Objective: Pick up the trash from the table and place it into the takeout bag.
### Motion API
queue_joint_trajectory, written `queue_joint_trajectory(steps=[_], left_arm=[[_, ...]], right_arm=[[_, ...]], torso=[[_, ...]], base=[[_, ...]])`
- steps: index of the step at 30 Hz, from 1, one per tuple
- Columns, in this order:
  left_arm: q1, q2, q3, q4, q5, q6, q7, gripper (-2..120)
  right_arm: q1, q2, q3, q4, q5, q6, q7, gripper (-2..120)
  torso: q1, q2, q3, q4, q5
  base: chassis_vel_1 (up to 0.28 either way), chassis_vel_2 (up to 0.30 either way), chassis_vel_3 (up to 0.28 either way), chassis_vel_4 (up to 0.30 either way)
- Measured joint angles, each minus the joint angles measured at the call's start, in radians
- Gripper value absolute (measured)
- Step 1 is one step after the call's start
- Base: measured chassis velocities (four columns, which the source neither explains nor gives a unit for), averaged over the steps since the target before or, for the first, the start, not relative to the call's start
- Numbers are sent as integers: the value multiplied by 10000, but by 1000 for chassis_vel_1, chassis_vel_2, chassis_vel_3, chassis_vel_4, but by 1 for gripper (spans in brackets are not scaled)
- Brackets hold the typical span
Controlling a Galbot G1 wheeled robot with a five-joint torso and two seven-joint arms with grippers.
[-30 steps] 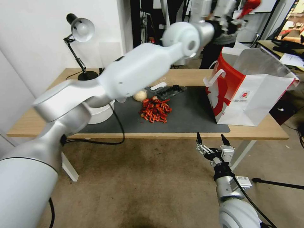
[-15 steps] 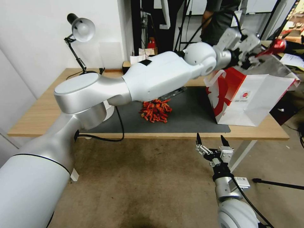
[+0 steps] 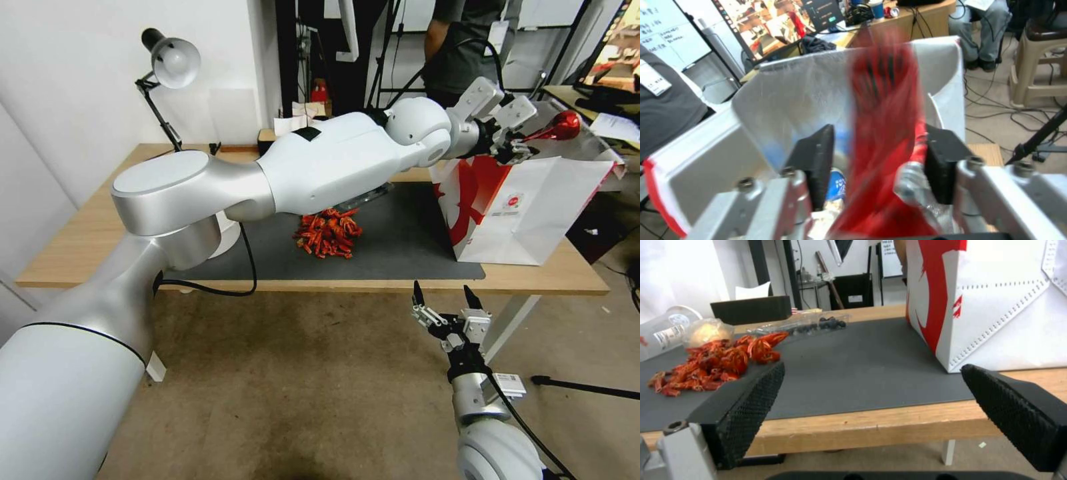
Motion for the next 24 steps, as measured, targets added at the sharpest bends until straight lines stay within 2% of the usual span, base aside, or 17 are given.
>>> queue_joint_trajectory(steps=[1,3,5,8,10,14,16,18,19,20,21,22,23,24], left_arm=[[-28,1,-34,-9,-62,0,-63,56],[-39,3,-61,-12,-83,0,-94,59],[-53,6,-267,-12,-105,0,-158,71],[-56,48,-490,-35,-115,10,-257,79],[-47,306,-741,-378,-146,21,-530,89],[49,689,-933,-935,-229,23,-925,97],[219,1185,-1114,-1695,-293,27,-1411,99],[282,1348,-1162,-1952,-307,27,-1551,100],[563,1972,-1330,-2888,-340,26,-2080,100],[563,1972,-1330,-2888,-340,26,-2080,100],[774,2368,-1462,-3418,-343,11,-2395,100],[1240,3121,-1707,-4278,-311,-157,-2994,100],[1240,3121,-1707,-4278,-311,-157,-2994,100],[1904,3892,-1980,-5114,-118,-513,-3660,100]], right_arm=[[-5,-16,2,17,3,1,-23,100],[-8,-18,0,26,3,1,-32,100],[-12,-7,-29,52,3,2,-47,100],[-12,3,-60,54,3,1,-54,100],[-6,-6,-78,86,3,2,-58,100],[-8,-39,-82,125,3,2,-60,100],[-16,-64,-81,142,5,2,-61,100],[-17,-66,-81,149,6,2,-61,100],[-24,-79,-76,168,8,0,-61,100],[-24,-79,-76,168,8,0,-61,100],[-26,-79,-76,175,10,0,-60,100],[-20,-69,-76,186,12,-4,-56,100],[-20,-69,-76,186,12,-4,-56,100],[12,-49,-78,198,14,-11,-48,100]], torso=[[0,0,0,0,0],[0,0,0,0,0],[0,0,0,0,0],[0,0,0,-2,1],[0,0,0,-2,0],[0,0,0,0,-1],[0,0,0,0,-1],[0,0,-1,-1,-1],[0,1,-1,-1,-3],[0,1,-1,-1,-3],[-1,0,-1,-2,-3],[-1,1,-1,0,-4],[-1,1,-1,0,-4],[-1,1,-1,3,-6]], base=[[0,0,0,0],[0,0,0,0],[0,0,0,0],[0,0,0,0],[0,0,0,0],[0,0,0,0],[0,0,0,0],[0,0,0,0],[0,0,0,0],[0,0,0,0],[0,0,0,0],[0,0,0,0],[0,0,0,0],[0,0,0,0]])
